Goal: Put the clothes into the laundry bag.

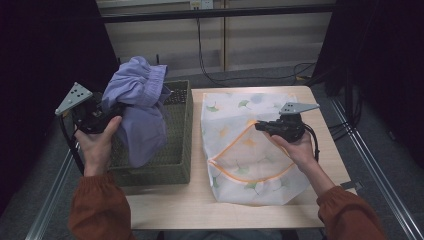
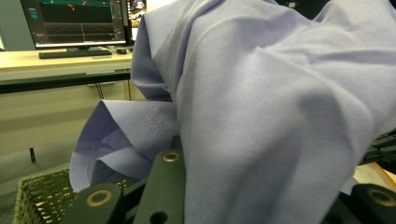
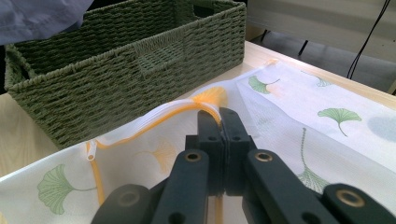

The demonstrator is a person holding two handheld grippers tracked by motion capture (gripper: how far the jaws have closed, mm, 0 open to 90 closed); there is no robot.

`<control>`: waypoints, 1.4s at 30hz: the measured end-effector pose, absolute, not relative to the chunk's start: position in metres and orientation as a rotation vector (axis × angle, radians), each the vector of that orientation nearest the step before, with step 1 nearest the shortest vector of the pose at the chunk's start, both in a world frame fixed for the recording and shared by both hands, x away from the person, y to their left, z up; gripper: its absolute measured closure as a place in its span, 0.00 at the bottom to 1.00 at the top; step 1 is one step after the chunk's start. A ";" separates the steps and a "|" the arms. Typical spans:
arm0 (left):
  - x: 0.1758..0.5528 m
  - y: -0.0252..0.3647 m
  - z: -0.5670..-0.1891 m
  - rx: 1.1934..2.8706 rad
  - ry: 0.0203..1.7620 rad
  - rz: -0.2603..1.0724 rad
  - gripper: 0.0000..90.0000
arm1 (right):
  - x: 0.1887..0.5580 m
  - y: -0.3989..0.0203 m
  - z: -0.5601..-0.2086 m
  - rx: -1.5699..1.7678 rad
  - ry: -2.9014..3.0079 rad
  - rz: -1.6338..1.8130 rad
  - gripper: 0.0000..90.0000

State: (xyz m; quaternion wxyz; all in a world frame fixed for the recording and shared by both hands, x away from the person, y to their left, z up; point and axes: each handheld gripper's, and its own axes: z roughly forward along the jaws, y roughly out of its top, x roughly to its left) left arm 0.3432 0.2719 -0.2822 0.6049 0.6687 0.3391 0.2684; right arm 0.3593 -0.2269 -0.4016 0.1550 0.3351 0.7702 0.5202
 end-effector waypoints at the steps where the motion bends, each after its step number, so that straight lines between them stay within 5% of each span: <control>1: 0.342 0.272 -0.281 1.547 0.778 0.623 0.84 | 0.359 -0.227 -0.402 0.960 2.207 1.490 1.00; 42: 0.304 0.217 -0.250 1.611 0.542 0.546 0.84 | 0.359 -0.226 -0.402 0.957 2.220 1.496 1.00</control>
